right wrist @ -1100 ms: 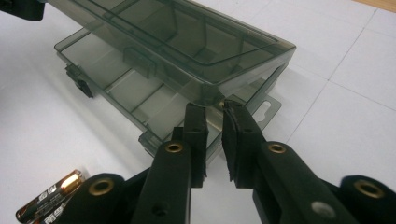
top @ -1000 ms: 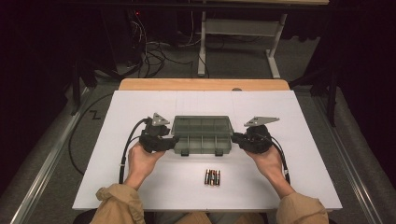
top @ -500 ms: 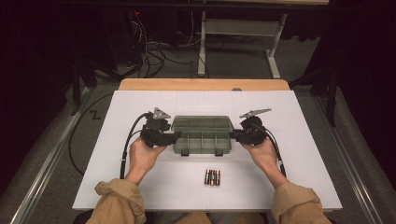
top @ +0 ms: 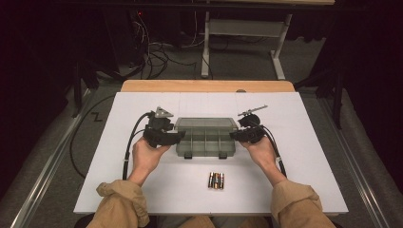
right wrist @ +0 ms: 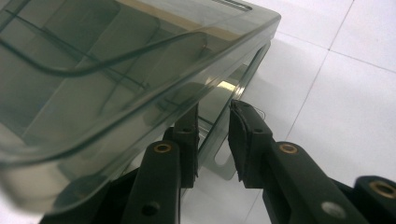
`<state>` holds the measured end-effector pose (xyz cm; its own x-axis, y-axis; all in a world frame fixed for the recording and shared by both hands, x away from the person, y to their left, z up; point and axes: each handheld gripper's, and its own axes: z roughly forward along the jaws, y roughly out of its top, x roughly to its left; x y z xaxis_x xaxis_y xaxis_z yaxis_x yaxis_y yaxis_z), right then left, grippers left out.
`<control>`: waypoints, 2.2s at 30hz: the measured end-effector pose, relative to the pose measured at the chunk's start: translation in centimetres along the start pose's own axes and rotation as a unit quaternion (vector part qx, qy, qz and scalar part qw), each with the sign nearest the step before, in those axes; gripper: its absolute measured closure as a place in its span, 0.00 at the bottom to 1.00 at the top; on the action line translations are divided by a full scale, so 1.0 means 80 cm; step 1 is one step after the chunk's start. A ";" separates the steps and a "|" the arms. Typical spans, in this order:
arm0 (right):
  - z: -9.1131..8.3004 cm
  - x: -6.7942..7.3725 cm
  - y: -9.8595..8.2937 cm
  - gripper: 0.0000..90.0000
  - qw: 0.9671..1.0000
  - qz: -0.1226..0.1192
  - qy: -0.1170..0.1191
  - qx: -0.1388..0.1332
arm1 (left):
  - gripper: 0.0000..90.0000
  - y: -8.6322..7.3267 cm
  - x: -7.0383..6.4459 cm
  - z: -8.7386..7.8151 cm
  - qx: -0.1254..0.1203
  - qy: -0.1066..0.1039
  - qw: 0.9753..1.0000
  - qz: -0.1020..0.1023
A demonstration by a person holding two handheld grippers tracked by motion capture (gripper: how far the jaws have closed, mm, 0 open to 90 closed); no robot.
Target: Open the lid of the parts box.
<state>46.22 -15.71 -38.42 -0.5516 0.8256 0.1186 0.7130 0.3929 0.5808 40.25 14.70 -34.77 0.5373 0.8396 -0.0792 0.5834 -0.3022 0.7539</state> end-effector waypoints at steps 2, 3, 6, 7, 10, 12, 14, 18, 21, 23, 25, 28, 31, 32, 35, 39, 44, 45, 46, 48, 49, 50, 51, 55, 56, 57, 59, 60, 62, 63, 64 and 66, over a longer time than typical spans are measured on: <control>0.000 -0.001 0.001 0.82 1.000 0.005 0.001 0.001 | 0.50 0.001 0.000 0.000 0.000 0.001 1.000 0.002; 0.001 -0.001 0.001 0.82 1.000 0.002 0.001 0.001 | 0.49 0.001 0.000 0.000 0.000 0.002 1.000 0.003; 0.001 -0.002 0.002 0.82 1.000 0.002 0.002 0.004 | 0.49 0.003 0.000 0.002 -0.001 0.006 1.000 0.007; 0.001 -0.002 0.002 0.82 1.000 0.005 0.003 0.005 | 0.49 0.004 0.000 0.002 -0.001 0.007 1.000 0.006; 0.001 -0.001 0.002 0.82 1.000 0.007 0.002 0.007 | 0.49 0.006 0.000 0.003 -0.013 0.012 1.000 0.003; 0.001 -0.001 0.002 0.82 1.000 0.003 0.000 0.012 | 0.50 0.008 0.000 0.006 -0.015 0.013 1.000 0.002; 0.001 0.000 0.003 0.82 1.000 0.000 -0.002 0.013 | 0.50 0.010 0.000 0.008 -0.017 0.016 1.000 0.003; 0.001 0.000 0.003 0.82 1.000 0.001 0.000 0.014 | 0.52 0.012 0.003 0.011 -0.019 0.021 1.000 0.001; 0.001 -0.001 0.003 0.82 1.000 0.002 0.001 0.016 | 0.57 0.013 0.006 0.012 -0.016 0.021 1.000 -0.001; 0.001 -0.002 0.004 0.83 1.000 0.004 0.004 0.020 | 0.59 0.014 0.007 0.012 -0.016 0.024 1.000 0.002; 0.001 -0.002 0.005 0.83 1.000 0.004 0.005 0.022 | 0.61 0.016 0.008 0.012 -0.014 0.027 1.000 0.003; 0.001 -0.003 0.005 0.83 1.000 0.004 0.006 0.022 | 0.62 0.019 0.010 0.014 -0.015 0.029 0.999 0.002; 0.001 -0.003 0.005 0.83 1.000 0.003 0.006 0.023 | 0.63 0.023 0.012 0.016 -0.015 0.031 0.999 0.004; 0.001 -0.002 0.005 0.83 1.000 0.003 0.006 0.023 | 0.63 0.024 0.012 0.017 -0.015 0.032 0.999 0.003; 0.001 -0.002 0.005 0.83 1.000 -0.001 0.006 0.023 | 0.65 0.026 0.016 0.019 -0.020 0.030 0.999 -0.003; 0.001 -0.003 0.005 0.83 1.000 -0.003 0.006 0.023 | 0.68 0.026 0.021 0.026 -0.018 0.028 0.999 -0.007; 0.001 -0.002 0.005 0.83 1.000 -0.007 0.005 0.023 | 0.70 0.026 0.026 0.031 -0.016 0.027 0.999 -0.015; 0.001 -0.002 0.005 0.83 1.000 -0.008 0.005 0.024 | 0.70 0.026 0.026 0.032 -0.015 0.026 0.999 -0.015; 0.001 -0.002 0.005 0.83 1.000 -0.008 0.005 0.025 | 0.71 0.027 0.027 0.032 -0.016 0.026 0.999 -0.016; 0.001 -0.002 0.006 0.83 1.000 -0.010 0.004 0.025 | 0.71 0.027 0.029 0.033 -0.016 0.023 0.999 -0.020; 0.001 -0.002 0.006 0.83 1.000 -0.011 0.004 0.026 | 0.72 0.027 0.030 0.033 -0.017 0.022 0.999 -0.022; 0.001 -0.002 0.006 0.83 1.000 -0.011 0.004 0.026 | 0.72 0.028 0.031 0.034 -0.018 0.021 0.999 -0.024; 0.001 -0.002 0.006 0.83 1.000 -0.011 0.004 0.026 | 0.72 0.029 0.032 0.034 -0.018 0.020 0.999 -0.024; 0.001 -0.002 0.006 0.83 1.000 -0.012 0.005 0.028 | 0.71 0.035 0.034 0.037 -0.017 0.025 0.999 -0.017; 0.001 -0.003 0.006 0.83 1.000 -0.013 0.005 0.028 | 0.71 0.036 0.035 0.036 -0.009 0.024 1.000 -0.010; 0.001 -0.003 0.006 0.83 1.000 -0.013 0.006 0.028 | 0.71 0.037 0.034 0.037 -0.013 0.024 0.999 -0.016; 0.001 -0.003 0.006 0.83 0.999 -0.014 0.007 0.028 | 0.71 0.040 0.035 0.038 -0.018 0.028 0.999 -0.015; 0.001 -0.003 0.006 0.83 0.999 -0.014 0.007 0.028 | 0.71 0.041 0.036 0.039 -0.018 0.029 0.999 -0.017; 0.001 -0.003 0.006 0.83 0.999 -0.014 0.007 0.028 | 0.71 0.043 0.038 0.041 -0.020 0.026 0.999 -0.022; 0.001 -0.003 0.005 0.83 1.000 -0.013 0.007 0.028 | 0.71 0.044 0.039 0.041 -0.021 0.025 0.999 -0.025; 0.001 -0.003 0.005 0.83 1.000 -0.014 0.006 0.027 | 0.71 0.044 0.040 0.042 -0.022 0.026 0.999 -0.027; 0.001 -0.003 0.005 0.83 1.000 -0.013 0.006 0.026 | 0.72 0.046 0.043 0.044 -0.023 0.027 0.999 -0.030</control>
<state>46.68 -15.71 -38.27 -0.5755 0.8099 0.1137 0.7197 0.4355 0.5408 46.38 14.86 -34.57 0.4682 0.8788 -0.0918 0.5844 -0.2301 0.7781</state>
